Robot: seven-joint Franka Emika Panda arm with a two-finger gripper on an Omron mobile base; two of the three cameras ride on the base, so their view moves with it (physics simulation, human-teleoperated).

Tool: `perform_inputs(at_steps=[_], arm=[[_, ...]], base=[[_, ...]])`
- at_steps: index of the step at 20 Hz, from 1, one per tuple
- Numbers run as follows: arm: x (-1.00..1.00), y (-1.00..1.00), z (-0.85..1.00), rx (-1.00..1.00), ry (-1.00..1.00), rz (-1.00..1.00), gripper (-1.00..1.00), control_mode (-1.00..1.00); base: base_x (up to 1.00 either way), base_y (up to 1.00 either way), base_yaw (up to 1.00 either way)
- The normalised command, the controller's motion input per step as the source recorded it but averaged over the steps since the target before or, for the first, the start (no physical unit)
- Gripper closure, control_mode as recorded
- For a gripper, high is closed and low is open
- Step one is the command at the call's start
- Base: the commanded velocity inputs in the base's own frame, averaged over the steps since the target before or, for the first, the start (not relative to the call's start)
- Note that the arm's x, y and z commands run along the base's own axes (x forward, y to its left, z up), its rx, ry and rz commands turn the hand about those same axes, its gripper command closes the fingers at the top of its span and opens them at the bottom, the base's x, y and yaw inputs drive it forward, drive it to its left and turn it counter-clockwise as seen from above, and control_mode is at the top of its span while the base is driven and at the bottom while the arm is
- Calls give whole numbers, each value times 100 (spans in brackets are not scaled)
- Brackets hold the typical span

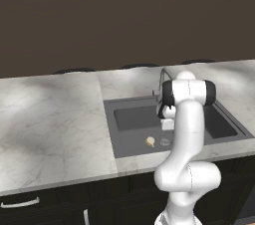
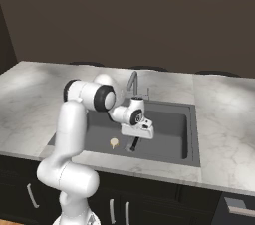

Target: Pick up the dish brush and dish brush from the sink, and place them back in the cabinet, and close the cabinet door.

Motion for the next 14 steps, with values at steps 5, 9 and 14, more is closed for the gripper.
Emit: perform_inputs(at_steps=[5,9,14], arm=[[0,-8,37,0,0,0,100,-100],[0,-7,39,0,0,0,100,-100],[0,-3,41,0,0,0,100,-100]], base=[[0,0,0],[0,0,0],[0,0,0]])
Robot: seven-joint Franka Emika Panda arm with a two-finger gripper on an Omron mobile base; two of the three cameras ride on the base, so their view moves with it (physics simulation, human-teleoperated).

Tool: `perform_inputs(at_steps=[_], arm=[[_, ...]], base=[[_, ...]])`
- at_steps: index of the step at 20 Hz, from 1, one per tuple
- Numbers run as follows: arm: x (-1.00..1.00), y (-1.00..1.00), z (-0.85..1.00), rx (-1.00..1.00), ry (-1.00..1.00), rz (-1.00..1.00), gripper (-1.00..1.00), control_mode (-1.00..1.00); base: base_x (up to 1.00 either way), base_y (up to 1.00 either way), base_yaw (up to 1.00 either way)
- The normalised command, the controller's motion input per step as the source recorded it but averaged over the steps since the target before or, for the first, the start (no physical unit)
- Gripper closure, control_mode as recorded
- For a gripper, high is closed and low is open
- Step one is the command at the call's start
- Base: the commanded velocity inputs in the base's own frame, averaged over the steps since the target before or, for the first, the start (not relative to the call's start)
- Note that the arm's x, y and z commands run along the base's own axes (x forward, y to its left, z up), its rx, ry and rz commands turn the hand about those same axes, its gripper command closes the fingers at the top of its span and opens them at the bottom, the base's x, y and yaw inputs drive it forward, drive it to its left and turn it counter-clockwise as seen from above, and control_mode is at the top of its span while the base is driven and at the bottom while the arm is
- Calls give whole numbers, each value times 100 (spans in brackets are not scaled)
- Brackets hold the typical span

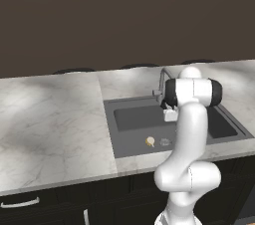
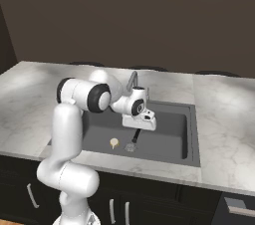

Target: Pick up the dish brush and dish brush from the sink, and place them back in the cabinet, and close the cabinet door.

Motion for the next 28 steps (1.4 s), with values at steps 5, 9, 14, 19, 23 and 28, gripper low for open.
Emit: perform_inputs(at_steps=[5,9,14,19,23,28], arm=[[0,0,40,0,0,0,100,-100],[0,0,38,0,0,0,100,-100],[-16,0,39,0,0,0,100,-100],[-27,0,30,0,0,0,100,-100],[-29,1,30,0,0,0,100,-100],[-34,13,30,0,0,0,100,-100]], base=[[0,0,0],[0,0,0],[0,0,0],[0,0,0],[0,0,0],[0,0,0]])
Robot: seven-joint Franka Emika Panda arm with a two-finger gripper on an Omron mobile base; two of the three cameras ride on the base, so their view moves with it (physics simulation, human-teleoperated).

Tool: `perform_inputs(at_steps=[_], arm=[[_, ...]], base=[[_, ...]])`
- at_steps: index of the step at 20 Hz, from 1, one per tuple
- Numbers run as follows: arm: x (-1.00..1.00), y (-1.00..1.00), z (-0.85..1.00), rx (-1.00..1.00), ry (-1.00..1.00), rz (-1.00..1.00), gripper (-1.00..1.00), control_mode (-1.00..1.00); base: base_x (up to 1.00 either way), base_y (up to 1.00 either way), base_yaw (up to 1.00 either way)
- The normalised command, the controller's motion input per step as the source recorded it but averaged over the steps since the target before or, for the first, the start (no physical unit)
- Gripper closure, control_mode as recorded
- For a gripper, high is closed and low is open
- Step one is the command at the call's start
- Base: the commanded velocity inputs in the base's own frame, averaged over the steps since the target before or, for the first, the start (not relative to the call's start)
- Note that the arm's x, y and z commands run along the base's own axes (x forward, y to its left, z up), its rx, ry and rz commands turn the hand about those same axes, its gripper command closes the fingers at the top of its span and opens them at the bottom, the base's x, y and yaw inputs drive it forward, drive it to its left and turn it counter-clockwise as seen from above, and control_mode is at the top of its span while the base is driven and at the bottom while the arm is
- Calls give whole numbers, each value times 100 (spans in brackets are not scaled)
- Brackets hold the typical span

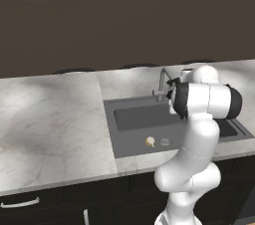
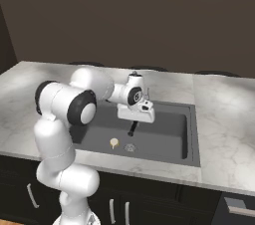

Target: Pick up the dish brush and dish brush from the sink, and place them back in the cabinet, and close the cabinet door.

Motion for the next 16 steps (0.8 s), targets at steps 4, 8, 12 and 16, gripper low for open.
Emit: perform_inputs(at_steps=[4,8,12,16], arm=[[-32,24,30,0,0,0,100,-100],[-33,36,27,0,0,0,100,-100],[-48,35,28,0,0,1,100,-100],[-45,35,29,0,0,0,100,-100]], base=[[0,0,0],[0,0,0],[0,0,0],[0,0,0]])
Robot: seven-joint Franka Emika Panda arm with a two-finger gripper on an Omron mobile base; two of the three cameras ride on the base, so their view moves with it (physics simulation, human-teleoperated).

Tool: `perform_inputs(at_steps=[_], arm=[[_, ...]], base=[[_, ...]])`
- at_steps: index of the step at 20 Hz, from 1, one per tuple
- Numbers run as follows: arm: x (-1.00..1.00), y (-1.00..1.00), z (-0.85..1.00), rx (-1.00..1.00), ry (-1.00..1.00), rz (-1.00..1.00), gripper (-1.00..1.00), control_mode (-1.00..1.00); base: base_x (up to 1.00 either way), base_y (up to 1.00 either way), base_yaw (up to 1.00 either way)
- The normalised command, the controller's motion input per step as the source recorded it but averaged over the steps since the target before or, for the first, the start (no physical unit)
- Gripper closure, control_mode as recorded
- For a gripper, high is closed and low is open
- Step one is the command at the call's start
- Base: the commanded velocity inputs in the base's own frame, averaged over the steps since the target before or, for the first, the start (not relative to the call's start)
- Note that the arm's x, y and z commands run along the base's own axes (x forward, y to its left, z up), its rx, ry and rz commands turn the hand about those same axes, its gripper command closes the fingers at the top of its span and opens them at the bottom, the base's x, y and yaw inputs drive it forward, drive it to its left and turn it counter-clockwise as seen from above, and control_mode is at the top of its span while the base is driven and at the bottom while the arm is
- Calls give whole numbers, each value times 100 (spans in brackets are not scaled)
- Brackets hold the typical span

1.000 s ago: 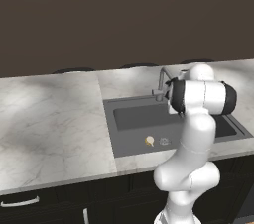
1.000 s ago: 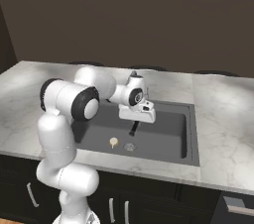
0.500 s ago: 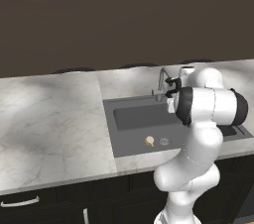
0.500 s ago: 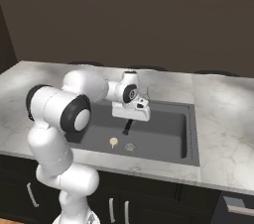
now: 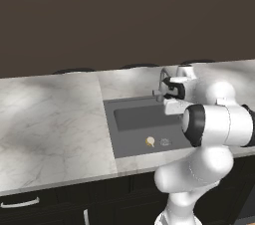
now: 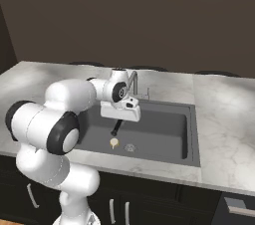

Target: Pick up the dish brush and dish brush from the sink, and place them back in the cabinet, and close the cabinet door.

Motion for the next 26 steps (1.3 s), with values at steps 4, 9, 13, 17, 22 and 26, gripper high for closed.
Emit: perform_inputs(at_steps=[4,9,13,17,22,26], arm=[[-35,32,31,0,0,0,100,-100],[-27,21,40,0,0,0,100,-100],[-11,5,47,0,-3,0,100,-100],[-7,5,45,0,-4,0,100,-100],[-11,11,35,0,-2,0,100,-100],[-13,17,15,0,0,0,100,-100]], base=[[0,0,0],[0,0,0],[0,0,0],[0,0,0],[0,0,0],[0,0,0]])
